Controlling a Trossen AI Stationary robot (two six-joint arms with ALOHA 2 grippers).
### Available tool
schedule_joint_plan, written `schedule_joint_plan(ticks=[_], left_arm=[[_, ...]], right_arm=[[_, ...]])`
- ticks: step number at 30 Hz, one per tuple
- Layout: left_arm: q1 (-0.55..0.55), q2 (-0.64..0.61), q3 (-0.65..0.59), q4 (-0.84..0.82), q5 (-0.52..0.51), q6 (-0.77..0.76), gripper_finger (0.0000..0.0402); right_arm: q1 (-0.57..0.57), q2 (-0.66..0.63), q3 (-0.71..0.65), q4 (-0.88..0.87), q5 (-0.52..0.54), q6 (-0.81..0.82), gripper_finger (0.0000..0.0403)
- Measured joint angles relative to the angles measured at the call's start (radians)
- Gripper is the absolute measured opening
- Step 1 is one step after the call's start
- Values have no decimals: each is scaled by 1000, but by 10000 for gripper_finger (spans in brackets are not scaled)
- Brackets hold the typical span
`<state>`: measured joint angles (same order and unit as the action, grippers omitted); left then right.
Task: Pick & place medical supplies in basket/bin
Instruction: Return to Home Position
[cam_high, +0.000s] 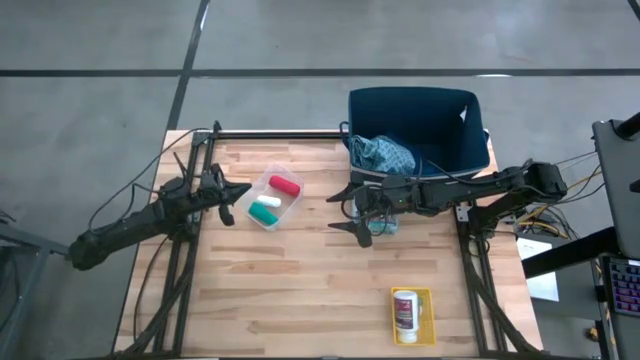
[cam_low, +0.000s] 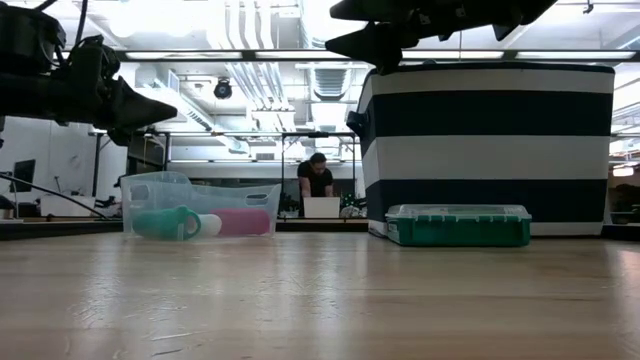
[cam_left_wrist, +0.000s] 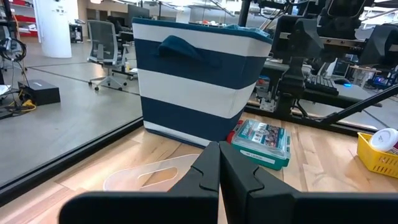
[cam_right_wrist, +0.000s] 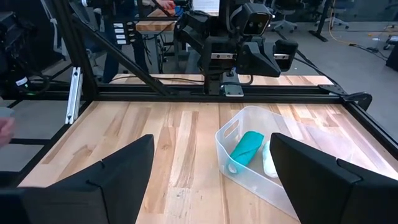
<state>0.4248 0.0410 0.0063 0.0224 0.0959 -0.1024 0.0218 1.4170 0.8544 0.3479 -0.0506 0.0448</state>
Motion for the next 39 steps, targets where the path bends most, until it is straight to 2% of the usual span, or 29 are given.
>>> schedule_joint_plan(ticks=[10, 39], left_arm=[[0, 0, 0, 0, 0, 0, 3], [0, 1, 0, 1, 0, 0, 3]], right_arm=[[0, 0, 0, 0, 0, 3, 327], [0, 0, 0, 0, 0, 14, 321]])
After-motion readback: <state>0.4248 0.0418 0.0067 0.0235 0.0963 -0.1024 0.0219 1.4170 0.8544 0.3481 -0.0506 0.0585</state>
